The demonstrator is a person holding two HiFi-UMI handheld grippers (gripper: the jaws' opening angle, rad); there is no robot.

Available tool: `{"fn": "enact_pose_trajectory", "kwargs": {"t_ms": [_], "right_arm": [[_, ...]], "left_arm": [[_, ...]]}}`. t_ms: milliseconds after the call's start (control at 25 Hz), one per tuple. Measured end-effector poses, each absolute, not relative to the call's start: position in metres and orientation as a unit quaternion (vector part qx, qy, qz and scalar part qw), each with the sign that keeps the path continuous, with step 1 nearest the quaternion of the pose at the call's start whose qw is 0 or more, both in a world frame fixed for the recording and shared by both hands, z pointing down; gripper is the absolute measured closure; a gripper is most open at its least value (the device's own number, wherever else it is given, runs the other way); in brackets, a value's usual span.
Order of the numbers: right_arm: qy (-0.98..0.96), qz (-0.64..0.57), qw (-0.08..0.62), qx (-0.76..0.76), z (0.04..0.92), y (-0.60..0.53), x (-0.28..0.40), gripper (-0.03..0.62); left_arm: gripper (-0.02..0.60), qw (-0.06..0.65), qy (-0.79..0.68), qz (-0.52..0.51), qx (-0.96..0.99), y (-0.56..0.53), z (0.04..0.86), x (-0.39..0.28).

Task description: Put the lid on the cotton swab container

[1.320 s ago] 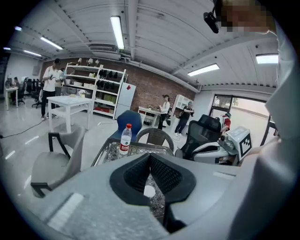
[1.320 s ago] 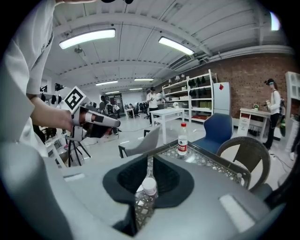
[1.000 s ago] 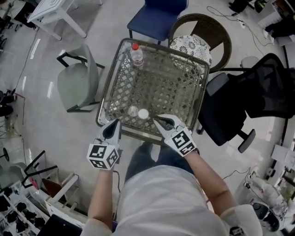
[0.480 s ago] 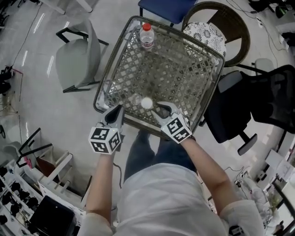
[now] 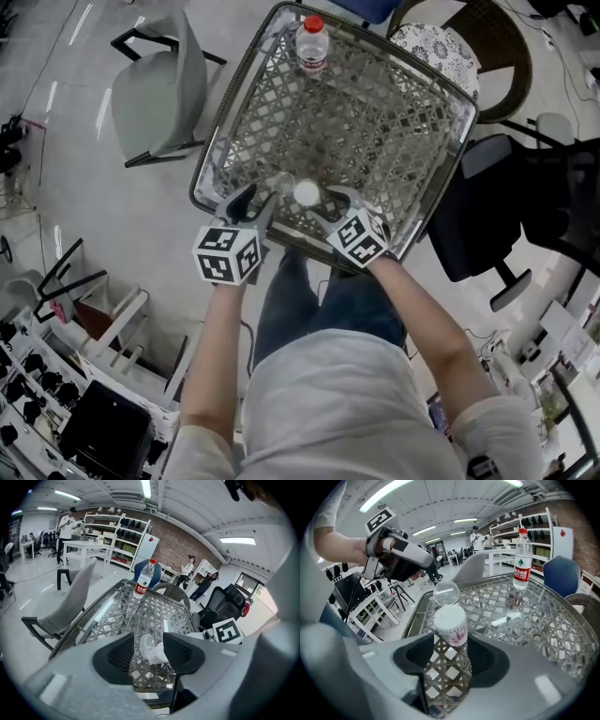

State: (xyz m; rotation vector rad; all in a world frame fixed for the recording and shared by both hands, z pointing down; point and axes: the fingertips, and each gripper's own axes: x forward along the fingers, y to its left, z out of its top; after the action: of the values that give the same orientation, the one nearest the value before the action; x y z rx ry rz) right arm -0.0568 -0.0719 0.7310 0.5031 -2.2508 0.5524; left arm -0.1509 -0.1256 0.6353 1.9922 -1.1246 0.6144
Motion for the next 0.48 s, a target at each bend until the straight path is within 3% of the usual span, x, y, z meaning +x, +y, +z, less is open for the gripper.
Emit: {"fn": "enact_pose_trajectory", "kwargs": {"t_ms": [480], "right_arm": [[-0.882, 0.206, 0.377, 0.193, 0.754, -0.075, -0.068, 0.356]], "left_arm": [[0.328, 0.393, -0.378, 0.278, 0.791, -0.123, 0.674, -0.124]]}}
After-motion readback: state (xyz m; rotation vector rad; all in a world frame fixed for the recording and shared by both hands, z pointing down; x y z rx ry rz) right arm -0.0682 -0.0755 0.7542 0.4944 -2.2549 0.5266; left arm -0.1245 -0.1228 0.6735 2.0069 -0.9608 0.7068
